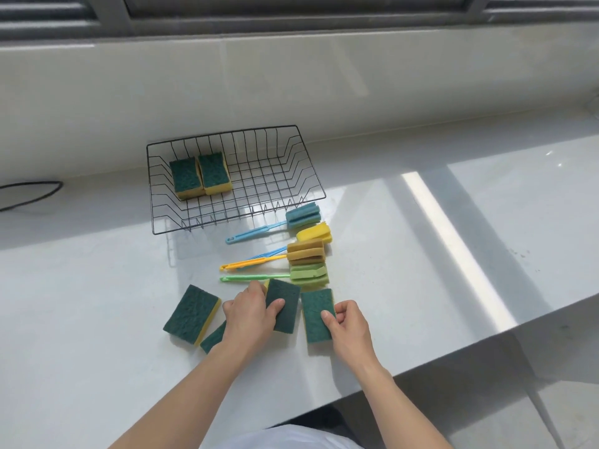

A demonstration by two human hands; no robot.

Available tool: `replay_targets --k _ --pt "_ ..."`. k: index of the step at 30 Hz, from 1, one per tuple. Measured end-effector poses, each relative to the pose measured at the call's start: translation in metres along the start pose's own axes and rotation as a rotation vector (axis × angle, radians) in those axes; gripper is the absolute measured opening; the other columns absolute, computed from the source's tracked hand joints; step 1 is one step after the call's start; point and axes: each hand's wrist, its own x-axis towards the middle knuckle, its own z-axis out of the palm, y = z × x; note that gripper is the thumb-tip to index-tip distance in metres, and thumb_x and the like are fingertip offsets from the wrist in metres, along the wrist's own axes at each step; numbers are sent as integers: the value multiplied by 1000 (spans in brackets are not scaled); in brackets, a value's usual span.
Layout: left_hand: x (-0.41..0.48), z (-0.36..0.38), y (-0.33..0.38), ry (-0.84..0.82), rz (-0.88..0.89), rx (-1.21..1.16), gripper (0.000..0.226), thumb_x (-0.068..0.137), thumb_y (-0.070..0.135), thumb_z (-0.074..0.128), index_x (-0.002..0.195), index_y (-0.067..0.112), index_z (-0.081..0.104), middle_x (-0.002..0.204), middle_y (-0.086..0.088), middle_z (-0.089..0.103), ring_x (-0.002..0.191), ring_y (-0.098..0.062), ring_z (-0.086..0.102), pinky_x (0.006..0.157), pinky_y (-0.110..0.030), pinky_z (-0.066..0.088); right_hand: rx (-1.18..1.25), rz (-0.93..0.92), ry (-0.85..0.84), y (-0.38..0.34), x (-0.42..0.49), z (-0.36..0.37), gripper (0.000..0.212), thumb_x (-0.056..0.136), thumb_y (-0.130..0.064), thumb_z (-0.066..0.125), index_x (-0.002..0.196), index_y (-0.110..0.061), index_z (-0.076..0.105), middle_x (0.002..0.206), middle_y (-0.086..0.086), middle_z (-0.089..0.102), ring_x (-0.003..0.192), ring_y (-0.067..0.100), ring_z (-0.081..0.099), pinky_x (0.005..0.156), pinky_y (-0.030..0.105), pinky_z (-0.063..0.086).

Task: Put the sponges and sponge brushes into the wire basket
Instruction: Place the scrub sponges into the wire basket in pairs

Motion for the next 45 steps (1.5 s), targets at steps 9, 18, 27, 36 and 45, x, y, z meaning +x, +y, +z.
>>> replay_targets --k 9,18,27,36,45 --pt "7 -49 0 156 -44 -446 24 92 41 64 98 25 48 77 5 56 71 -11 55 57 -29 38 142 -177 -1 -53 13 -18 13 94 -26 67 97 -21 56 87 13 64 79 26 62 72 41 55" --pt "87 -115 31 307 -33 -582 21 93 37 65 95 22 50 74 6 53 68 -9 53 57 -27 36 162 -343 21 -162 97 -22 13 93 -27 66 96 -22 54 79 1 58 64 2 52 62 18 48" --pt "221 -135 52 264 -179 -573 29 95 39 61 106 16 48 98 0 58 89 -17 58 72 -37 51 88 -309 40 -229 197 -14 16 95 -32 63 96 -19 53 77 1 58 70 14 56 62 27 43" --pt "300 -116 50 318 -198 -272 35 96 32 61 118 7 50 99 -6 59 90 -23 54 71 -37 45 -39 -311 36 -256 259 15 17 96 -30 60 92 -19 49 79 2 57 72 17 54 62 31 40" --pt "305 -102 28 491 -39 120 36 93 36 62 113 6 58 83 -7 63 87 -28 50 67 -39 43 -257 -337 35 -272 286 64 21 97 -24 59 103 -6 50 103 8 56 89 25 56 71 34 44"
